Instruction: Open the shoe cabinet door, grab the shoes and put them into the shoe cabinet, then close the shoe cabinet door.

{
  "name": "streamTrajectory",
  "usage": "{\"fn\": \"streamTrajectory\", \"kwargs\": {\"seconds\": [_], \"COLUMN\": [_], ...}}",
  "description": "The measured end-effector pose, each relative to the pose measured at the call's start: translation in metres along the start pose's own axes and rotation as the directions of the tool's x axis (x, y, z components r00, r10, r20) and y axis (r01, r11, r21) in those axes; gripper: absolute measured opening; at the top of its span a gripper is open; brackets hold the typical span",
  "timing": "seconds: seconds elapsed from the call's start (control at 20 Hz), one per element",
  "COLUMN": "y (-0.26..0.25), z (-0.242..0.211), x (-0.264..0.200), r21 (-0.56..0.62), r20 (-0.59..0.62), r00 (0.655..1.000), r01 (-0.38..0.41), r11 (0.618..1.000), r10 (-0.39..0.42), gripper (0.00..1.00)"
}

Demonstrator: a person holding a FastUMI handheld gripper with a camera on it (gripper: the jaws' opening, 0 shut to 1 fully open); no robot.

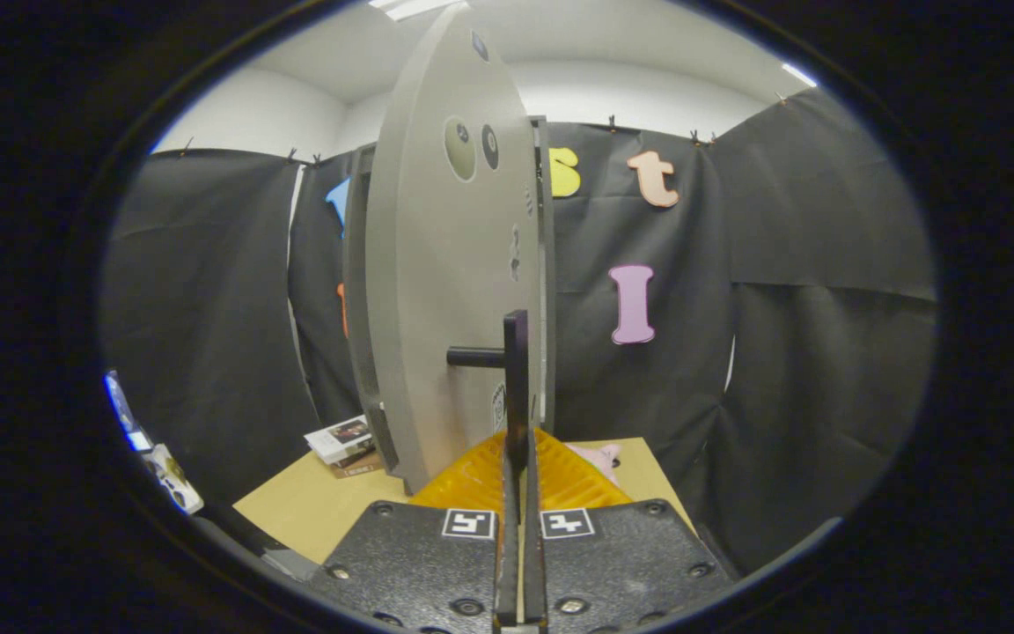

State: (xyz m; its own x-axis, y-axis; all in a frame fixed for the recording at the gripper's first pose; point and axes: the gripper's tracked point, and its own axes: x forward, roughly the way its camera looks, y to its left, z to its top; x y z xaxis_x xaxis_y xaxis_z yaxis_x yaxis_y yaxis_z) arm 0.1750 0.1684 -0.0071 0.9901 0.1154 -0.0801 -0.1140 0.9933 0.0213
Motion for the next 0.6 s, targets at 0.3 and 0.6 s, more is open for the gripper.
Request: {"fn": "streamTrajectory", "kwargs": {"seconds": [0.3,0.6], "y": [-0.004,-0.001], "z": [0.001,0.004], "x": [0.001,-0.005], "r21": [0.070,0.072], "r20": [-0.002,0.011], "r00": [1.000,0.999], "r01": [0.007,-0.047], "r11": [0.997,0.996], "r10": [-0.007,0.046], "gripper": [0.04,0.06]}}
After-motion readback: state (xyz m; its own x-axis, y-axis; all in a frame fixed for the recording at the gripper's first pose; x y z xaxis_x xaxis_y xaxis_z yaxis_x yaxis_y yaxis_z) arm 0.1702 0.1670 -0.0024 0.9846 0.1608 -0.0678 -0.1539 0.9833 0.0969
